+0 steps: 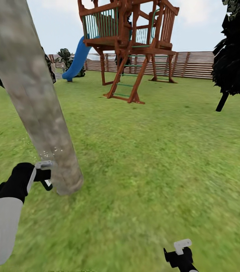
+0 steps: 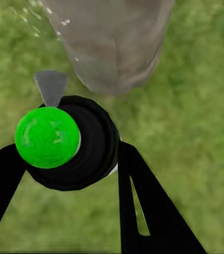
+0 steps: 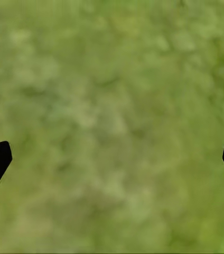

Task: In the garden, pick up the pesticide atomizer on the floor and spray pesticide onto both trees until each tree trunk is fully covered.

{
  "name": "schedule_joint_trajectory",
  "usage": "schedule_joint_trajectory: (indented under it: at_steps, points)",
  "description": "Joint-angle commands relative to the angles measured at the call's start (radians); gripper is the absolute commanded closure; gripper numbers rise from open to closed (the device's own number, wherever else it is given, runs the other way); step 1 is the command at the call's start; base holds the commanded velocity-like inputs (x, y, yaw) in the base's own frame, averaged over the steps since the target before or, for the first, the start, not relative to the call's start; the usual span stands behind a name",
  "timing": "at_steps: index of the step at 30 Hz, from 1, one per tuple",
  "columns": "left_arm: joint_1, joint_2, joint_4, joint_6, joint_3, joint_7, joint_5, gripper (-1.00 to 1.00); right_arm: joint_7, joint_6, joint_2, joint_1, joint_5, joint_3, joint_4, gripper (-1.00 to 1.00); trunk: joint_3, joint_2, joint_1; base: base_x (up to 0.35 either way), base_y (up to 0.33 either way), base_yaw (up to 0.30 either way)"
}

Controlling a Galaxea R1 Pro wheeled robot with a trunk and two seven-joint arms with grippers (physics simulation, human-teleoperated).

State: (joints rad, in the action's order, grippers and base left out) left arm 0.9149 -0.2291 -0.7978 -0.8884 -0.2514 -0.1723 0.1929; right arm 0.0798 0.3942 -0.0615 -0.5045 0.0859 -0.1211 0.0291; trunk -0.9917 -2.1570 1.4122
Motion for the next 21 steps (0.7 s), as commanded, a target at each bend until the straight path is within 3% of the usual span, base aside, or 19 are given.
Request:
schedule_joint_trajectory:
  at_steps: [1,2,4,5,7,8,10,14,17,21]
  points:
    - [-0.002,0.002,0.002,0.001,0.003,0.001,0.001,1.00,0.000,0.000,0.000,0.000,0.000,0.000,0.000,-1.00,0.000,0.000,0.000,0.004,-0.002,0.108]
    - [-0.007,0.008,0.004,0.001,0.006,0.003,-0.002,1.00,0.000,0.000,0.000,0.000,0.000,0.000,0.000,-1.00,0.000,0.000,0.000,0.002,-0.001,0.056]
    - [-0.012,0.074,0.004,0.002,0.008,0.006,0.002,1.00,0.000,0.000,0.000,0.000,0.000,0.000,0.000,-1.00,0.000,0.000,0.000,0.000,0.000,0.012]
    - [-0.013,0.085,0.003,0.002,0.005,0.005,0.000,1.00,0.000,0.000,0.000,0.000,0.000,0.000,0.000,-1.00,0.000,0.000,0.000,0.000,0.000,0.002]
    - [-0.015,0.057,0.004,0.003,0.000,0.003,0.001,1.00,0.000,0.000,-0.001,0.000,0.000,0.000,0.000,-1.00,0.000,0.000,0.000,0.000,0.000,0.000]
    - [-0.019,0.017,0.005,0.003,-0.001,0.003,-0.001,1.00,0.000,0.000,-0.001,0.000,0.000,0.000,0.000,-1.00,0.000,0.000,0.000,0.000,0.000,0.000]
    - [-0.047,-0.005,0.004,0.004,-0.001,0.003,-0.002,1.00,0.000,0.000,0.000,0.001,0.000,0.000,0.000,-1.00,0.000,0.000,0.000,0.000,0.000,0.000]
    - [-0.067,0.011,0.008,0.027,0.000,0.005,-0.006,1.00,0.000,0.000,0.002,0.000,0.000,0.000,0.000,-1.00,0.000,0.000,0.000,0.017,0.000,0.190]
    - [-0.076,0.052,0.023,0.032,0.001,0.006,-0.002,1.00,0.000,0.000,0.001,0.000,0.000,0.000,0.000,-1.00,0.000,0.000,0.000,0.246,0.000,0.159]
    - [-0.088,0.047,0.031,0.037,-0.010,0.005,-0.002,1.00,0.000,0.000,-0.002,0.000,0.000,0.000,0.000,-1.00,0.000,0.000,0.000,0.046,0.000,0.007]
